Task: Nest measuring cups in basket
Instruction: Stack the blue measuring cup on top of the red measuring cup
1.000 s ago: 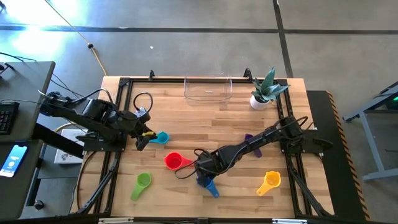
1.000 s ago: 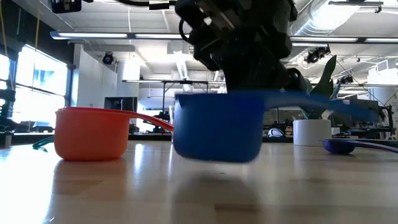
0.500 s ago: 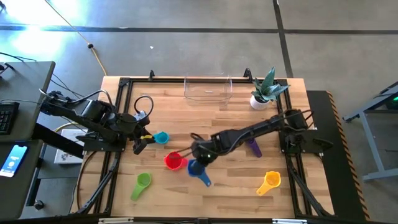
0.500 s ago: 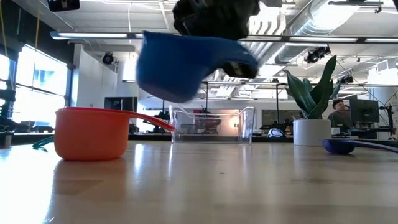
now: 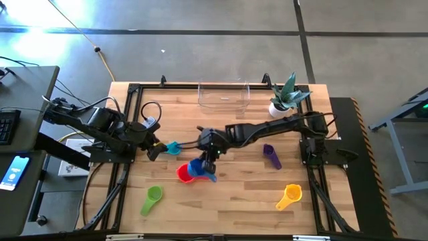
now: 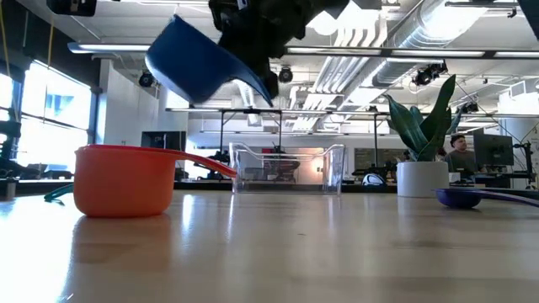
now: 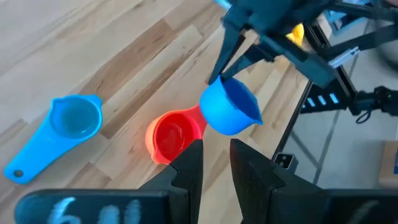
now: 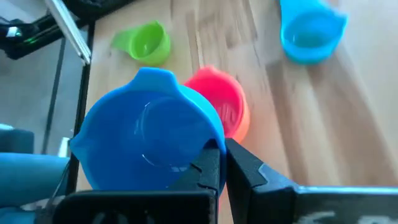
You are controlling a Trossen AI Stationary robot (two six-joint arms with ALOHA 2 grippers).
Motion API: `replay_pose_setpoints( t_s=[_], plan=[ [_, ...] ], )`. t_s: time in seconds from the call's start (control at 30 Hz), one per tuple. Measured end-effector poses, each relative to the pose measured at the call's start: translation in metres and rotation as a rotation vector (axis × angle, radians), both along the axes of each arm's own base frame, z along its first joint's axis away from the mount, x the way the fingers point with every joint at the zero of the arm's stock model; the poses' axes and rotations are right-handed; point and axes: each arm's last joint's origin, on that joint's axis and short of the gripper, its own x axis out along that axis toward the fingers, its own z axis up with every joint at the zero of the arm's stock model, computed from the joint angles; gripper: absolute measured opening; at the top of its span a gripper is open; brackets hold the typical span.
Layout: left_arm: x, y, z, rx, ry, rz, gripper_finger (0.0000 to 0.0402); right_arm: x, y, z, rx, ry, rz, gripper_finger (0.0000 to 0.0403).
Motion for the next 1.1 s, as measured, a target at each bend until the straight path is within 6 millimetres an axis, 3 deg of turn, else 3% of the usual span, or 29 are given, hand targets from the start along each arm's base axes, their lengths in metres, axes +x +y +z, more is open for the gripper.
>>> replay_pose_setpoints(
  t_s=[0.3, 0.5, 0.7, 1.1],
  plan=[
    [0.001, 0.002, 0.0, -0.031, -0.002, 0.069, 0.007, 0.011, -0.016, 0.044, -0.198, -0.132, 0.097, 0.0],
    [0.002, 0.01, 0.0, 0.018, -0.023, 0.167, 0.007, 0.02, -0.015, 0.037, -0.232, -0.116, 0.143, 0.0],
    [0.004, 0.017, 0.001, 0.049, -0.034, 0.236, 0.007, 0.029, -0.014, 0.012, -0.204, -0.045, 0.168, 0.0],
    [0.005, 0.019, 0.001, 0.055, -0.039, 0.256, 0.007, 0.042, -0.005, -0.016, -0.129, -0.043, 0.213, 0.0]
  ],
)
